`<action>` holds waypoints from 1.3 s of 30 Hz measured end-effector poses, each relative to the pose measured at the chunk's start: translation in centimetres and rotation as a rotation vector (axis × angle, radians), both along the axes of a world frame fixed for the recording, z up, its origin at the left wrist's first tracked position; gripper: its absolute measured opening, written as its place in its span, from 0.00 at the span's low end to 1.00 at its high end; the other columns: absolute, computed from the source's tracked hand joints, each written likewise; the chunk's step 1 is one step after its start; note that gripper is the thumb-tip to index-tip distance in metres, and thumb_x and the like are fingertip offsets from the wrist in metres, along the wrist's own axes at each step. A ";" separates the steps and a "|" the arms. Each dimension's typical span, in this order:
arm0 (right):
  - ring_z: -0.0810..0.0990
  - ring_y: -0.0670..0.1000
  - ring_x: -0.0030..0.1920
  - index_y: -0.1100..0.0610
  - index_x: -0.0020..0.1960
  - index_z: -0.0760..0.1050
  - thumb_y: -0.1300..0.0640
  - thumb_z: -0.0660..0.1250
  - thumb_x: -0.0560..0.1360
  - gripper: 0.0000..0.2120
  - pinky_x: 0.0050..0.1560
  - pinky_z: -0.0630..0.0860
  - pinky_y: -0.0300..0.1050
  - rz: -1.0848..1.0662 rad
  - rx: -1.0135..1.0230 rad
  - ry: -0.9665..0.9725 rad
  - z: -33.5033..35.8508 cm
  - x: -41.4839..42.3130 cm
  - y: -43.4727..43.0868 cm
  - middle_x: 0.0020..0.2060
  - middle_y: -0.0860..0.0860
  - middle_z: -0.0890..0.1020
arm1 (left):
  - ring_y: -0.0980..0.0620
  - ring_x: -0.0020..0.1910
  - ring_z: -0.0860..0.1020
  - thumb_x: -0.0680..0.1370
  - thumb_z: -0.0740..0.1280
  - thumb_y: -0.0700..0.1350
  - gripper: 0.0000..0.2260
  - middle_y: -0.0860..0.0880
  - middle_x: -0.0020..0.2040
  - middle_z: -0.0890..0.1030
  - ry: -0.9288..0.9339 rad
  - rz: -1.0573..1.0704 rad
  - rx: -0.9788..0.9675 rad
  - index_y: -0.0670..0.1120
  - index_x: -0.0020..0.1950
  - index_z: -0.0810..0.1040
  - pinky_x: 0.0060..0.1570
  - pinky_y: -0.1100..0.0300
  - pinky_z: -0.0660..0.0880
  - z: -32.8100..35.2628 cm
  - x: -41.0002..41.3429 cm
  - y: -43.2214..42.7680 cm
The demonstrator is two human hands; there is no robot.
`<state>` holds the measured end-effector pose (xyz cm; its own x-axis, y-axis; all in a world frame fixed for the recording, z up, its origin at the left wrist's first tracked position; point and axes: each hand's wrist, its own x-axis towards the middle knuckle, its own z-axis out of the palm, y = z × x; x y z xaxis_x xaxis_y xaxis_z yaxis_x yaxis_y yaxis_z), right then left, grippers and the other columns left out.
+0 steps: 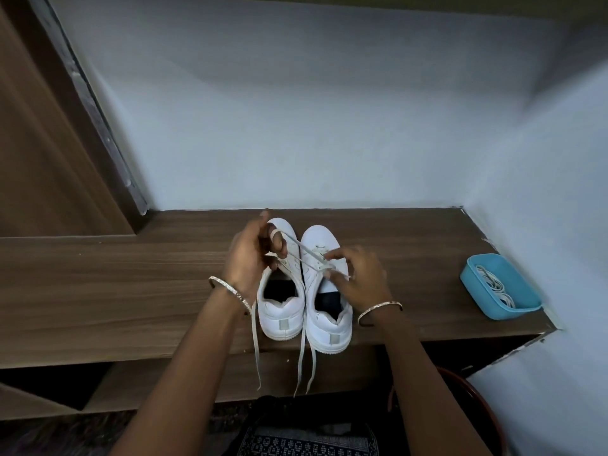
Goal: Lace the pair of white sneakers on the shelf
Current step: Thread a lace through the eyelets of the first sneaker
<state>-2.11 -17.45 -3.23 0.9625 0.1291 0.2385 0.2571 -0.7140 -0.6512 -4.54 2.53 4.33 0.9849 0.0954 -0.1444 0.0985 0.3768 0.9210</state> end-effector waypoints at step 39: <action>0.68 0.48 0.23 0.56 0.35 0.71 0.39 0.58 0.82 0.25 0.33 0.71 0.42 -0.591 1.409 0.378 3.2 0.4 -5.8 0.24 0.49 0.71 | 0.52 0.61 0.75 0.77 0.64 0.54 0.19 0.58 0.57 0.79 -0.030 -0.219 1.641 0.65 0.67 0.67 0.61 0.46 0.65 -7.8 -4.0 0.0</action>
<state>-1.71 -23.30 -0.04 0.8236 -0.3819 -0.4192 -0.1532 0.5619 -0.8129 -8.56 2.55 -3.43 0.9997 -0.0151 -0.0182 -0.0090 -0.9537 0.3006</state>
